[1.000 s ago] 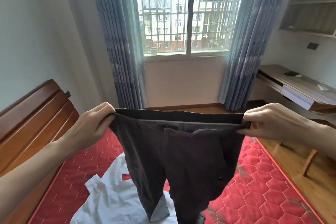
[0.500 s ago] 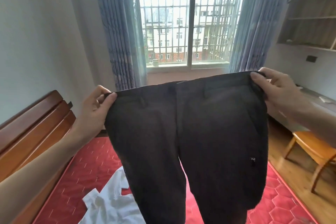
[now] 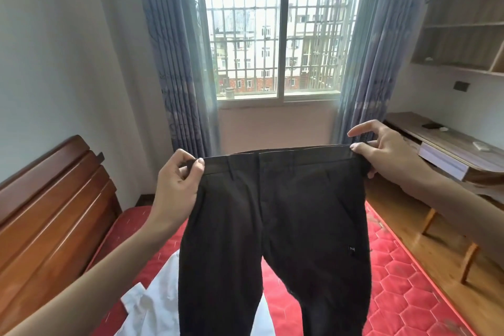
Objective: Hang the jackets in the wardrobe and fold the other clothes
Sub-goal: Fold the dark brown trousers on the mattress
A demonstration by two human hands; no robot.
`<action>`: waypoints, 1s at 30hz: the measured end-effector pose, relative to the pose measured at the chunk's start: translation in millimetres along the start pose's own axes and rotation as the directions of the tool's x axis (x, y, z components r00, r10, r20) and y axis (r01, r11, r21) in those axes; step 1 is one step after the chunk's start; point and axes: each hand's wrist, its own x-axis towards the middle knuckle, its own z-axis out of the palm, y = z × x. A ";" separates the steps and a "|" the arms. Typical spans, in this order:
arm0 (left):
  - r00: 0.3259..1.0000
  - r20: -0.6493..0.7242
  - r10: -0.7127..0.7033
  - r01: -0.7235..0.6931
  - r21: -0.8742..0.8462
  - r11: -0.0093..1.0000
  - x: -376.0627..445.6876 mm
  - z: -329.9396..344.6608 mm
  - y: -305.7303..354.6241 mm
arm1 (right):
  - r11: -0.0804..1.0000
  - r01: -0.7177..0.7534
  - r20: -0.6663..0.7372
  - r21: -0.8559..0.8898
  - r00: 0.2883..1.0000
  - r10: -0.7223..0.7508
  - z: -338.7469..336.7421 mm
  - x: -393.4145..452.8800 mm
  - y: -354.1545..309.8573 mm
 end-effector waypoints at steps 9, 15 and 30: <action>0.982 0.147 0.121 -0.108 -0.097 0.989 -24.2 60.5 38.2 | 0.971 0.173 0.004 0.164 0.984 -0.176 70.8 -53.4 -56.1; 0.933 0.327 0.152 -0.188 0.083 0.979 -35.0 80.0 40.8 | 0.951 0.291 -0.131 0.106 0.952 -0.277 114.7 -69.2 -63.9; 0.913 0.323 0.251 -0.305 0.131 0.943 -63.9 80.7 69.0 | 0.855 0.185 -0.082 0.485 0.983 -0.166 126.7 -99.0 -48.4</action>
